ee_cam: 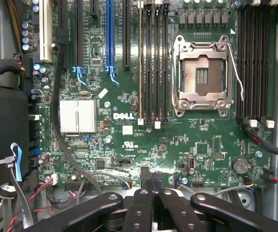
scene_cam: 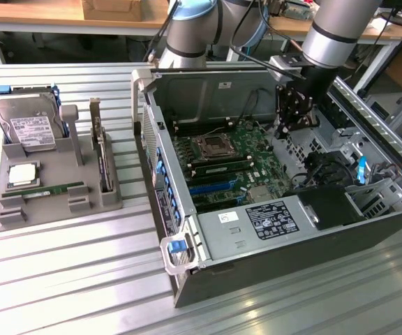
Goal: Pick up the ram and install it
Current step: 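Press down the ram until it locks into place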
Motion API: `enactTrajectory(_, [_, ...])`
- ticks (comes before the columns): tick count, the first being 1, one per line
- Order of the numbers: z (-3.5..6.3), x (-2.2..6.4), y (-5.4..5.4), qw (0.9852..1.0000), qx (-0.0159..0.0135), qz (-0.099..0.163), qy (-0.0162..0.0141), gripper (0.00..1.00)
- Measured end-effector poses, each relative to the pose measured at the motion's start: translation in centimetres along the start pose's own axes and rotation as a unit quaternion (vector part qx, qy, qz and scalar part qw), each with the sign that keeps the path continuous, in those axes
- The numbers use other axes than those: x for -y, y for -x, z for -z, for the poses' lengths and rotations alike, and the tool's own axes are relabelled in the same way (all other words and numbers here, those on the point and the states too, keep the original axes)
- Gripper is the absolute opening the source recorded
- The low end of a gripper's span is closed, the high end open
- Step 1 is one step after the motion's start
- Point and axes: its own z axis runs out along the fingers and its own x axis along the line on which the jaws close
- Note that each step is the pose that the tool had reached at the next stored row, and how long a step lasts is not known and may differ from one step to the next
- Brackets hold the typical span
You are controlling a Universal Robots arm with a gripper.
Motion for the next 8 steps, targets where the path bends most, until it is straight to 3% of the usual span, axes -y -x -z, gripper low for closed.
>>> enactTrajectory(8, [0.02,0.00,0.00,1.0000,-0.0001,0.000,0.0000,0.11])
